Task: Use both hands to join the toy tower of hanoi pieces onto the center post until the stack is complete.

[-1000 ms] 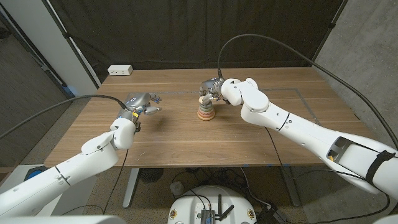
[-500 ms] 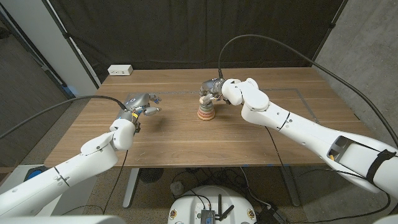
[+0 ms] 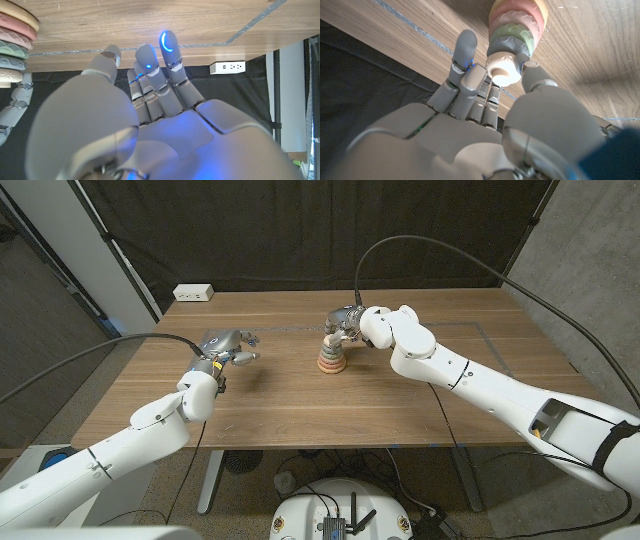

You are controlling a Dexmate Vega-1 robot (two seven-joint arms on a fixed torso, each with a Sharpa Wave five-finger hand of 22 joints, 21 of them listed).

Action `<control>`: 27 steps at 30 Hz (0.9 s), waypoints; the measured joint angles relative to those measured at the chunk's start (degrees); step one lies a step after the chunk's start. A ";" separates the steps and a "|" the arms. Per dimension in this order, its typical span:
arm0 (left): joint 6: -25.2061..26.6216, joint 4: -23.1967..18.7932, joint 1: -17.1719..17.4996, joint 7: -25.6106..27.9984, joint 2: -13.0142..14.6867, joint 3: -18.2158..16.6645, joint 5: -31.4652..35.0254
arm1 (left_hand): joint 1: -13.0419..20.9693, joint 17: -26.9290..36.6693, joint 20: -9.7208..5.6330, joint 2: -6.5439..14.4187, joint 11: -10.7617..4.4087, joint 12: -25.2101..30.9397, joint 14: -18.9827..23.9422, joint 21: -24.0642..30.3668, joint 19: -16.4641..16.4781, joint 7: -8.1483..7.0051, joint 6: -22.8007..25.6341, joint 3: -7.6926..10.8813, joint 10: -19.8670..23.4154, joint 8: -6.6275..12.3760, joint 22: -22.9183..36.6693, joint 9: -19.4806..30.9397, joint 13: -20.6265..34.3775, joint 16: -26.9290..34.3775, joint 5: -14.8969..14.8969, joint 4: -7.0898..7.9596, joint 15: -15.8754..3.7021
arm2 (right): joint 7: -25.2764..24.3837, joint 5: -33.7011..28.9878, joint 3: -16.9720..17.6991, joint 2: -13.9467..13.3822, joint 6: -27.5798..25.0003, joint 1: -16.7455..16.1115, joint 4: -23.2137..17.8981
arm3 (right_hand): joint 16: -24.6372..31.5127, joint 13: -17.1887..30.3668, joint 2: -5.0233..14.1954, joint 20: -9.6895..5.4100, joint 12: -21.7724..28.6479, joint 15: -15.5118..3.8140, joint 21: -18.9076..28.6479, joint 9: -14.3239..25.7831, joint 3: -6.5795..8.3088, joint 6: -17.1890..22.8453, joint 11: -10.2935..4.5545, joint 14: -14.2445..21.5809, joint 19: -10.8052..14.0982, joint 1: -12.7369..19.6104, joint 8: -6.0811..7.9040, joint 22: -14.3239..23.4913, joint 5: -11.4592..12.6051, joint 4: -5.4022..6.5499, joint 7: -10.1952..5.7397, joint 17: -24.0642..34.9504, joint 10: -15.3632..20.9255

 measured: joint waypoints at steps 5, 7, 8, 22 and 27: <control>0.02 0.00 0.14 0.00 -0.02 0.00 -0.06 | 0.00 0.00 0.00 0.00 0.00 0.00 0.00 0.00 0.00 0.00 0.00 0.00 0.00 0.00 0.00 0.00 0.00 0.00 0.00 0.00 0.00 | -0.01 0.10 -0.07 -0.02 -0.02 0.00 0.00 | 0.00 0.08 0.00 0.00 -0.01 0.00 0.00 -0.03 0.00 0.00 -0.01 0.00 0.00 0.00 0.00 0.00 0.00 0.00 0.00 0.00 -0.01; 0.02 0.00 0.23 0.02 -0.03 0.00 -0.13 | 0.00 0.00 0.00 0.00 0.00 0.00 0.00 0.00 0.00 0.00 0.00 0.00 0.00 0.00 0.00 0.00 0.00 0.00 0.00 0.00 0.00 | -0.01 0.11 -0.22 -0.02 -0.03 0.00 0.00 | 0.00 0.08 0.00 0.00 -0.01 0.00 0.00 -0.06 0.00 0.00 -0.02 0.00 0.00 0.00 0.00 0.00 0.00 0.00 0.00 0.00 -0.01; 0.03 0.00 0.24 0.03 -0.03 0.00 -0.16 | 0.00 0.00 0.00 0.00 0.00 0.00 0.00 0.00 0.00 0.00 0.00 0.00 0.00 0.00 0.00 0.00 0.00 0.00 0.00 0.00 0.00 | -0.01 0.11 -0.30 -0.03 -0.03 0.00 0.00 | 0.00 0.08 0.00 0.00 -0.02 0.00 0.00 -0.08 0.00 0.00 -0.02 0.00 0.00 0.00 0.00 0.00 0.00 0.00 0.00 0.00 -0.02; 0.01 -0.15 0.75 0.38 0.09 -0.27 -0.42 | 0.00 0.00 0.00 0.00 0.01 0.00 -0.01 0.00 0.00 0.00 0.00 0.00 0.00 0.00 0.00 0.00 0.00 0.00 0.00 0.00 0.00 | 0.02 -0.08 -0.92 0.05 -0.36 -0.08 0.10 | 0.00 0.08 0.00 0.00 -0.30 0.00 0.00 0.07 0.00 -0.69 -0.48 0.00 0.00 0.00 -0.24 0.00 0.00 0.00 -0.68 0.00 -0.48; -0.11 -0.16 0.83 0.43 0.14 -0.33 -0.49 | 0.00 0.00 0.00 0.00 0.01 -0.33 -0.01 0.00 0.00 0.00 0.00 0.01 0.00 0.00 0.00 0.00 0.00 0.00 0.00 0.01 0.00 | 0.04 -0.80 -1.19 0.06 -0.66 -0.16 0.07 | 0.00 0.06 0.00 -0.02 -0.96 0.00 0.00 0.17 -0.20 -2.52 -1.48 0.00 -0.02 0.00 -1.04 -0.25 0.00 0.19 -1.07 0.00 -1.50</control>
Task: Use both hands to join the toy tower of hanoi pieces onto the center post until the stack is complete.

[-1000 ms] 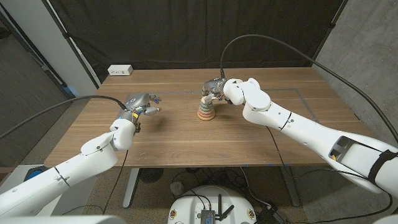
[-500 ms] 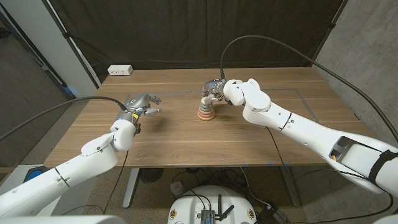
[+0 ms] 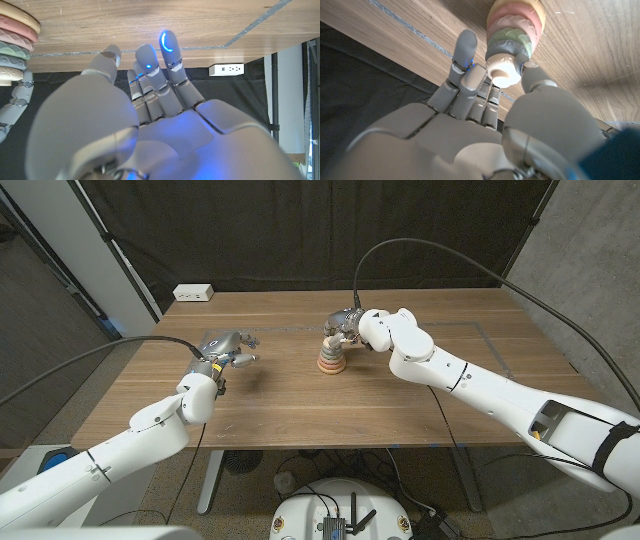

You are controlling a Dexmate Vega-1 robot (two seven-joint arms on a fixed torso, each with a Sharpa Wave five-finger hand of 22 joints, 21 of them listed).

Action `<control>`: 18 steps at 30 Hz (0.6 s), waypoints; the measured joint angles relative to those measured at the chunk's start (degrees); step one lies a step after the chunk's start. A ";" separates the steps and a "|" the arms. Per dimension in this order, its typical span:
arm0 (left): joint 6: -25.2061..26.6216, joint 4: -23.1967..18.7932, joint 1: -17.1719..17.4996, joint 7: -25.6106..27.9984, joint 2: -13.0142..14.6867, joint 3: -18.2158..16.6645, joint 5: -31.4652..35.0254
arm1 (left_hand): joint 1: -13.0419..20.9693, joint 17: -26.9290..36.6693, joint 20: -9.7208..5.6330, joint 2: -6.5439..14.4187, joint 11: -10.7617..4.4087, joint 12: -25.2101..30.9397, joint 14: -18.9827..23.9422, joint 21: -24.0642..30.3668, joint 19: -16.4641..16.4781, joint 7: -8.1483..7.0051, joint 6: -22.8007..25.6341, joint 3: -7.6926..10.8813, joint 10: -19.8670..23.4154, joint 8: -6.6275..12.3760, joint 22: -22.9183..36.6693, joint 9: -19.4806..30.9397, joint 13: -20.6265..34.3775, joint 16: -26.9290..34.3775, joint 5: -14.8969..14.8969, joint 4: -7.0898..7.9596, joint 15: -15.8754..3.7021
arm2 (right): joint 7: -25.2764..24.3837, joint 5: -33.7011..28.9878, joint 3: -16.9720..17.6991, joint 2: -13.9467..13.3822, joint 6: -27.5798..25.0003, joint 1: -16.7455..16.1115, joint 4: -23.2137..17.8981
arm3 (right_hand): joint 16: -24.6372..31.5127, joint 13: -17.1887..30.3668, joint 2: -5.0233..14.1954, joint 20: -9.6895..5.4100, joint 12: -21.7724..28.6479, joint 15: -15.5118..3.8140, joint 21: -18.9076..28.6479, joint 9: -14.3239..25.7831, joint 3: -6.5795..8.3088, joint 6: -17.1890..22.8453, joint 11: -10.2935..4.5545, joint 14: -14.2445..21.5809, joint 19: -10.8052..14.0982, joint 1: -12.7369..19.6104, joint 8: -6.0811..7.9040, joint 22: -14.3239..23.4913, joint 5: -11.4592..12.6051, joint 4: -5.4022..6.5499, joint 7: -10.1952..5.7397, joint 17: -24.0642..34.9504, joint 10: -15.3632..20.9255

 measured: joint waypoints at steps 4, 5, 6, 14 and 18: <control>-0.14 0.00 0.00 0.02 0.02 -0.01 -0.02 | 0.00 0.11 0.00 0.00 0.00 0.00 0.00 0.00 0.00 0.00 0.00 0.39 0.00 0.00 0.00 0.00 0.00 0.00 0.00 -0.09 0.00 | 0.13 -0.63 -0.15 -0.04 -0.18 -0.07 -0.14 | -0.07 -0.36 0.30 0.00 -0.39 0.20 -0.18 -0.09 -0.50 -1.22 0.13 -0.22 -0.43 0.30 -0.78 -0.02 0.00 0.24 -0.02 0.29 -1.60; -0.14 0.01 0.00 0.02 0.03 -0.01 -0.02 | 0.00 0.10 0.00 0.00 0.00 0.00 0.00 0.00 0.00 0.00 0.00 0.39 0.00 0.00 0.00 0.00 0.00 0.00 0.00 -0.09 0.00 | 0.15 -0.82 -0.17 -0.05 -0.23 -0.08 -0.17 | -0.23 -0.42 0.29 0.00 -0.42 0.05 -0.22 -0.10 -0.57 -1.98 0.25 -0.37 -0.43 0.29 -1.08 0.04 0.00 0.16 0.09 0.29 -2.31; -0.14 0.02 0.00 0.02 0.03 0.00 -0.02 | 0.00 0.10 0.00 0.00 0.00 0.00 0.00 0.00 0.00 0.00 0.00 0.39 0.00 0.00 0.00 0.00 0.00 0.00 0.00 -0.09 0.00 | 0.16 -1.02 -0.20 -0.09 -0.27 -0.15 -0.26 | -0.22 -0.54 0.28 0.01 -0.60 0.01 -0.23 -0.10 -0.73 -2.95 0.19 -0.45 -0.45 0.27 -1.51 0.04 0.01 0.01 0.03 0.29 -3.07; -0.39 0.25 -0.19 0.04 0.04 -0.01 -0.02 | 0.00 0.10 0.00 0.00 0.05 0.00 0.00 0.00 0.00 0.00 0.00 0.39 0.05 0.00 0.00 0.00 0.00 0.00 0.00 -0.09 0.00 | 0.11 -1.91 -0.13 -0.36 -0.53 -0.60 -0.79 | -1.18 -1.24 -2.58 0.62 -0.82 0.72 -0.83 0.06 -1.35 -5.89 1.15 -2.38 -1.45 -1.55 -2.61 -0.04 -0.27 -0.12 0.23 -0.15 -6.87; -0.48 0.35 -0.31 0.03 0.05 0.02 -0.01 | 0.00 0.17 0.00 0.00 0.19 0.00 0.00 0.00 0.00 0.00 0.00 0.39 0.19 0.00 0.00 0.00 0.00 0.00 0.00 -0.09 0.00 | 0.10 -2.41 0.16 -0.46 -0.58 -0.75 -1.12 | -1.50 -1.33 -3.10 0.81 -0.82 1.03 -1.14 0.07 -1.58 -6.51 1.37 -2.68 -1.67 -2.07 -2.66 -0.04 -0.48 0.10 0.46 -0.25 -7.90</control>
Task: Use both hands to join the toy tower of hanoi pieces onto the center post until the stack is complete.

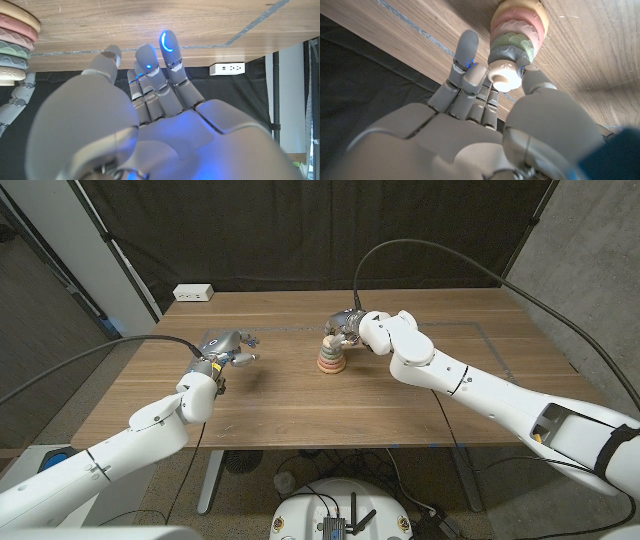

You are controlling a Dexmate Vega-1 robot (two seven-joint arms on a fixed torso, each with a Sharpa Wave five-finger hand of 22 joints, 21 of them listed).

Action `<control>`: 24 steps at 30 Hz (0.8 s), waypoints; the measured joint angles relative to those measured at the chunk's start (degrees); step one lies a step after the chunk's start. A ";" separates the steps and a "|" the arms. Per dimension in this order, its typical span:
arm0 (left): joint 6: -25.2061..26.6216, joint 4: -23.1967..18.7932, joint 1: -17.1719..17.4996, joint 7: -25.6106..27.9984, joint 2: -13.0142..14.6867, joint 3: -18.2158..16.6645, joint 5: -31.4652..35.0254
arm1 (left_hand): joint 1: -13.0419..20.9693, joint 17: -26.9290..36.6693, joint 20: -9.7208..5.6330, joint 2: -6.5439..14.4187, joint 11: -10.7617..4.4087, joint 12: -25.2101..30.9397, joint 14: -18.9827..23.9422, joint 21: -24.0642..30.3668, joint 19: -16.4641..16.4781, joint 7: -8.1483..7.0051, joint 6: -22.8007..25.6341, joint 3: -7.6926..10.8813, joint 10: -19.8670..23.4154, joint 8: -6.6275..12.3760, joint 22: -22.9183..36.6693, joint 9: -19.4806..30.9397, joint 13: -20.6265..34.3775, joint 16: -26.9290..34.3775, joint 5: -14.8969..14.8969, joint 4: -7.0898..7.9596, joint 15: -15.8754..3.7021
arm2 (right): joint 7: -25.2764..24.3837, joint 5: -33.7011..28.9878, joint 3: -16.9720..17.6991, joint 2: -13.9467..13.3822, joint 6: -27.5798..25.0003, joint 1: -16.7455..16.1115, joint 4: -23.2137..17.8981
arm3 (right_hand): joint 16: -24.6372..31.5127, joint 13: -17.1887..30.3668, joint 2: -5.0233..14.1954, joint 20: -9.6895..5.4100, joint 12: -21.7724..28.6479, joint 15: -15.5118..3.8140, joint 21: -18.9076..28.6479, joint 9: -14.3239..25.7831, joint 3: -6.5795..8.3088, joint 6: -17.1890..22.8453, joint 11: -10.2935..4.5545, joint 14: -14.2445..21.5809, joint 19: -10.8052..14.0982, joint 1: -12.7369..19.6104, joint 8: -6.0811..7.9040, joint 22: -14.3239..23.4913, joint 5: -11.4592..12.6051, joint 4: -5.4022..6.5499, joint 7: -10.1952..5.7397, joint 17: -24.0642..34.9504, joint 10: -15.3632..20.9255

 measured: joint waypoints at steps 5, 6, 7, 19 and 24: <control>-0.05 0.07 -0.06 -0.02 0.00 0.06 0.04 | 0.00 -0.07 0.00 0.00 0.00 0.00 0.00 0.00 0.00 0.00 0.00 0.00 0.00 0.00 0.00 0.00 0.00 -0.27 0.00 0.00 0.00 | 0.00 -0.46 0.29 -0.08 0.00 -0.19 -0.33 | 0.00 -0.24 -0.61 -0.18 0.00 -0.01 -0.01 0.27 -0.42 -1.66 0.90 -0.40 -0.18 -0.61 -0.61 0.00 -0.21 0.06 0.01 0.00 -0.89; -0.05 0.07 -0.06 -0.02 -0.01 0.06 0.05 | 0.00 -0.07 0.00 0.00 0.00 0.00 0.00 0.00 0.00 0.00 0.00 0.00 0.00 0.00 0.00 0.00 0.00 -0.27 0.00 0.00 0.00 | 0.03 -0.54 0.36 -0.09 0.00 -0.23 -0.38 | -0.15 -0.38 -0.61 -0.18 0.00 0.00 -0.09 0.27 -0.48 -1.95 0.76 -0.42 -0.18 -0.61 -0.84 0.00 -0.21 0.01 0.29 0.00 -1.03; -0.05 0.07 -0.07 -0.03 -0.01 0.05 0.05 | 0.00 -0.07 0.00 0.00 0.00 0.00 0.00 0.00 0.00 0.00 0.00 0.00 0.00 0.00 0.00 0.00 0.00 -0.27 0.00 0.00 0.00 | 0.06 -0.57 0.38 -0.10 0.01 -0.24 -0.40 | -0.44 -0.45 -0.61 -0.15 0.00 0.19 -0.25 0.27 -0.48 -2.04 0.68 -0.62 -0.21 -0.61 -0.99 0.00 -0.21 0.01 0.38 -0.06 -1.11; -0.15 0.09 0.21 0.06 -0.02 -0.09 0.05 | 0.00 -0.07 0.00 0.00 0.00 0.01 0.00 0.00 0.00 0.00 0.00 0.00 0.00 0.00 0.00 0.00 0.00 -0.27 0.00 0.00 0.00 | 1.51 -1.61 0.69 -0.21 0.19 -0.44 -0.94 | -0.88 -0.95 -1.13 0.23 0.00 0.30 -0.49 0.26 -0.63 -2.86 1.42 -1.13 -0.58 -1.14 -1.22 0.01 -0.42 0.16 0.58 -0.11 -2.43; -0.16 0.05 0.37 0.21 -0.02 -0.26 0.05 | 0.00 -0.07 0.00 0.00 0.00 0.01 0.00 0.00 0.00 0.11 0.12 0.00 0.00 0.00 0.00 0.00 0.00 -0.27 0.00 0.00 0.00 | 1.83 -2.11 1.02 -0.46 0.24 -0.80 -1.61 | -0.88 -0.97 -1.13 0.02 0.00 0.51 -0.48 0.26 -0.63 -3.14 1.52 -1.34 -0.79 -1.14 -1.22 0.01 -0.42 0.16 0.86 -0.06 -2.94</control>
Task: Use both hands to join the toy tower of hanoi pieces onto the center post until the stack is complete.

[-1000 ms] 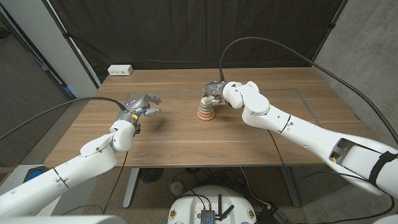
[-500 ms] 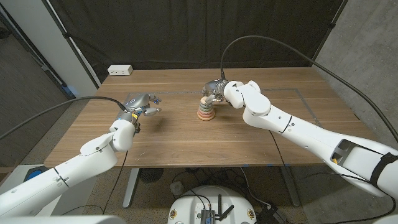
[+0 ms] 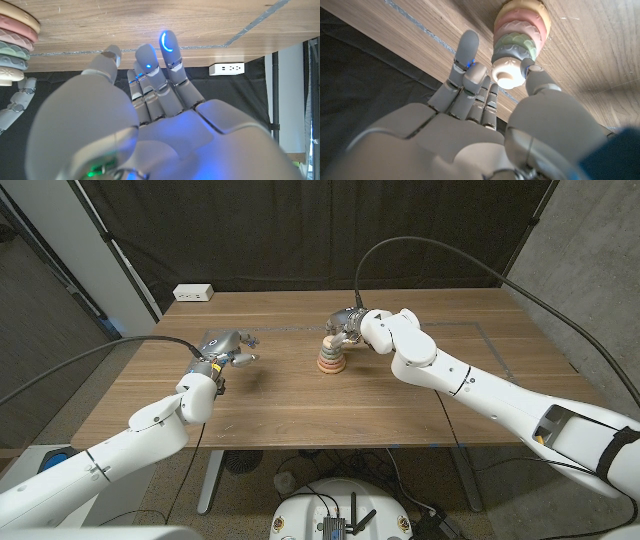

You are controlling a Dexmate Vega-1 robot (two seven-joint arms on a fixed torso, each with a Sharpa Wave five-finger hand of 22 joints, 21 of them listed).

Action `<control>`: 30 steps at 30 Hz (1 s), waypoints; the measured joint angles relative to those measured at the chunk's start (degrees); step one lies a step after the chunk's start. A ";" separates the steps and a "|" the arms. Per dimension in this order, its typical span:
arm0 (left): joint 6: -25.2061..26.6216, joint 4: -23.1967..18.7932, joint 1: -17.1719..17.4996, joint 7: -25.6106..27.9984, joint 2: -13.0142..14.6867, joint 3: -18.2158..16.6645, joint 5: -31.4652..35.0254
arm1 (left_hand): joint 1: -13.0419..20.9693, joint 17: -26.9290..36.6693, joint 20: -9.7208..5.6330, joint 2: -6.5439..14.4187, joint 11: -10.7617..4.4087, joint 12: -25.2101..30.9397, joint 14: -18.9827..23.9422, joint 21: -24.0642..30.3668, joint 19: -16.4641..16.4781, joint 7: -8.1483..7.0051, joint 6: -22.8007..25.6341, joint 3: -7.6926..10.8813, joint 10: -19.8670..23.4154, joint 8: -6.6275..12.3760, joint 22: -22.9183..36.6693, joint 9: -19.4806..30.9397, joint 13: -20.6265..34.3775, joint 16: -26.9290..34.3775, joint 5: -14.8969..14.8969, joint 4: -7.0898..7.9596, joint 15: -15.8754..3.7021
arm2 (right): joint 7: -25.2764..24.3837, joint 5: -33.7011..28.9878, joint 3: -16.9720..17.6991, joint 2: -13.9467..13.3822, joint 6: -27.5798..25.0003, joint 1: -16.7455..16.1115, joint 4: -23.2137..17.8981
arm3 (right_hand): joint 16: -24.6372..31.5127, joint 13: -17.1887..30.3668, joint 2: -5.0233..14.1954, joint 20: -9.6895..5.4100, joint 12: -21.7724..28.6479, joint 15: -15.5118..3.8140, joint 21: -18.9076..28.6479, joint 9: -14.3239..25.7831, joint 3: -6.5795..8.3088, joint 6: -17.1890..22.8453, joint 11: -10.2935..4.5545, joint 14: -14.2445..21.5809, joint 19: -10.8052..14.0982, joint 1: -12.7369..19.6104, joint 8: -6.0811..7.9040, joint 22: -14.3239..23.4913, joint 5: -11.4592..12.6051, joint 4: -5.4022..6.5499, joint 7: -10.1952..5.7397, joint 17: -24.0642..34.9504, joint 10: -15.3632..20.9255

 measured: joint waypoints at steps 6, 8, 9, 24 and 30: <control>0.00 -0.20 0.14 0.21 0.01 -0.19 0.00 | 0.00 0.10 0.00 0.00 0.00 0.00 0.00 0.00 0.00 0.19 0.20 0.00 0.00 0.00 0.00 0.00 0.00 0.00 0.00 0.00 0.00 | 0.15 -0.49 1.01 -0.67 -0.42 -1.00 -1.58 | -0.01 -0.27 0.00 0.00 0.15 0.20 -0.26 0.00 -0.16 -0.02 0.00 -0.19 0.00 0.00 0.00 0.00 0.00 0.16 0.02 0.02 0.00; 0.00 -0.26 0.19 0.26 0.02 -0.23 0.00 | 0.00 0.09 0.00 0.00 0.00 0.00 0.00 0.00 0.00 0.19 0.20 0.00 0.00 0.00 0.00 0.00 0.00 0.00 0.00 0.00 0.00 | 0.06 -0.56 1.32 -0.86 -0.64 -1.32 -1.97 | -0.59 -0.27 -0.01 0.01 0.27 0.19 -0.26 0.00 -0.15 -0.02 0.00 -0.19 -0.01 -0.01 0.00 0.00 -0.09 0.16 0.02 -0.14 0.00; 0.02 -0.35 0.26 0.30 0.01 -0.28 0.00 | 0.00 0.12 0.00 0.00 0.00 0.00 0.00 0.00 0.00 0.19 0.20 0.00 0.00 0.00 0.00 0.00 0.00 0.00 0.00 0.00 0.00 | -0.06 -0.56 1.68 -1.05 -0.72 -1.71 -2.36 | -0.65 -0.27 -0.01 0.33 0.27 0.19 -0.26 0.00 -0.16 0.00 0.00 -0.19 -0.33 -0.01 0.00 0.01 -0.21 0.16 0.01 -0.32 0.01; 1.83 -2.22 2.32 2.14 -0.28 -1.70 -0.18 | 0.00 0.34 0.00 0.00 -0.12 0.00 0.00 0.00 0.00 0.18 0.20 0.00 -0.12 0.00 0.00 0.00 0.00 0.03 0.00 0.00 0.00 | -7.04 2.06 6.99 -3.19 -2.84 -7.37 -6.47 | -0.67 -1.06 0.27 0.31 1.12 0.19 -0.25 0.27 -0.15 1.76 -1.03 -0.19 -0.30 0.25 0.71 0.01 -0.21 0.16 -0.49 0.07 2.09; 2.73 -3.08 3.01 2.79 -0.45 -2.14 -0.20 | 0.00 -0.05 0.00 0.00 -0.19 0.00 -0.04 0.00 0.00 -0.03 -0.01 0.00 -0.21 0.00 0.00 0.00 0.00 -0.38 0.00 0.00 -0.01 | -9.95 3.65 9.25 -4.41 -4.19 -9.88 -8.43 | -0.67 -1.33 1.30 0.28 1.54 0.19 -0.25 0.27 0.35 2.47 -1.49 -0.19 -0.27 0.54 1.12 0.01 -0.21 0.17 -0.60 -0.08 3.17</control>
